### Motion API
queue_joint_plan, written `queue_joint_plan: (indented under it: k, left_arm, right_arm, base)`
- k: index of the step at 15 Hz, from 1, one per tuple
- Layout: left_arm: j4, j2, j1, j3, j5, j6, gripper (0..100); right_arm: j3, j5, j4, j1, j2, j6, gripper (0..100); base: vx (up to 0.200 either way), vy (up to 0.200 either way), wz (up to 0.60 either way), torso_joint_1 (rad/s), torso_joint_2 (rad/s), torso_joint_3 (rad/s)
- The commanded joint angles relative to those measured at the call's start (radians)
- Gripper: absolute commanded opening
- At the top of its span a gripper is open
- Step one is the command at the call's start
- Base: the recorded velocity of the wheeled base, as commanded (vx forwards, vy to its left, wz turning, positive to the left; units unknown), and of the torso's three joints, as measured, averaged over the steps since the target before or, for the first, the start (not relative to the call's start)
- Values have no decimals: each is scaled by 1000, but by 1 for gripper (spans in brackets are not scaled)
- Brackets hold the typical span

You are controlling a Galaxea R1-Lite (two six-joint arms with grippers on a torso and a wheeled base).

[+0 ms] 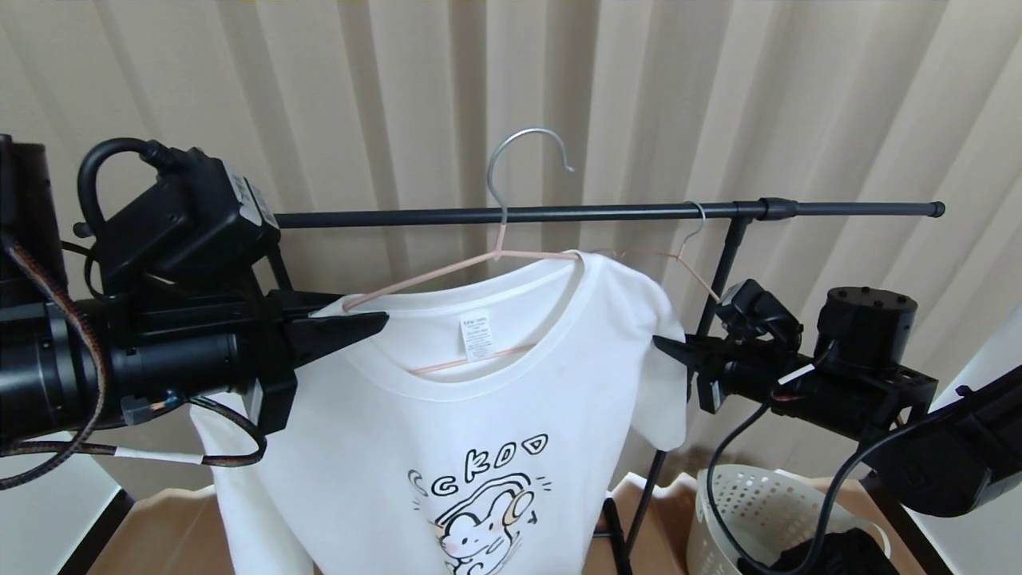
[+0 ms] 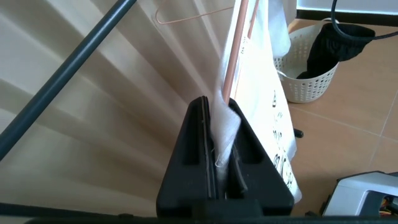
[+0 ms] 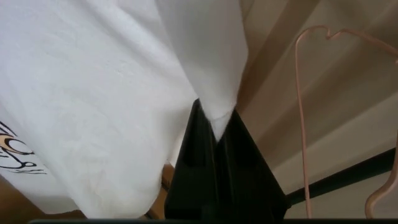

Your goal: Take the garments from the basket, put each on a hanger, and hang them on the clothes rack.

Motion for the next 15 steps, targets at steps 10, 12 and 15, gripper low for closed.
queue_joint_plan:
  k: [10, 12, 15]
  left_arm:
    - [0, -34, 59, 25, -3, -25, 0]
    - [0, -33, 59, 25, -2, -33, 0]
    - [0, -14, 66, 30, 0, -36, 0]
  right_arm:
    - [-24, -15, 1, -31, 17, 1, 0]
    - [-15, -15, 0, -29, 11, 1, 0]
    - [-18, -37, 6, -22, -8, 1, 100]
  base:
    - [0, 0, 0, 0, 0, 0]
    - [0, 0, 0, 0, 0, 0]
    - [0, 0, 0, 0, 0, 0]
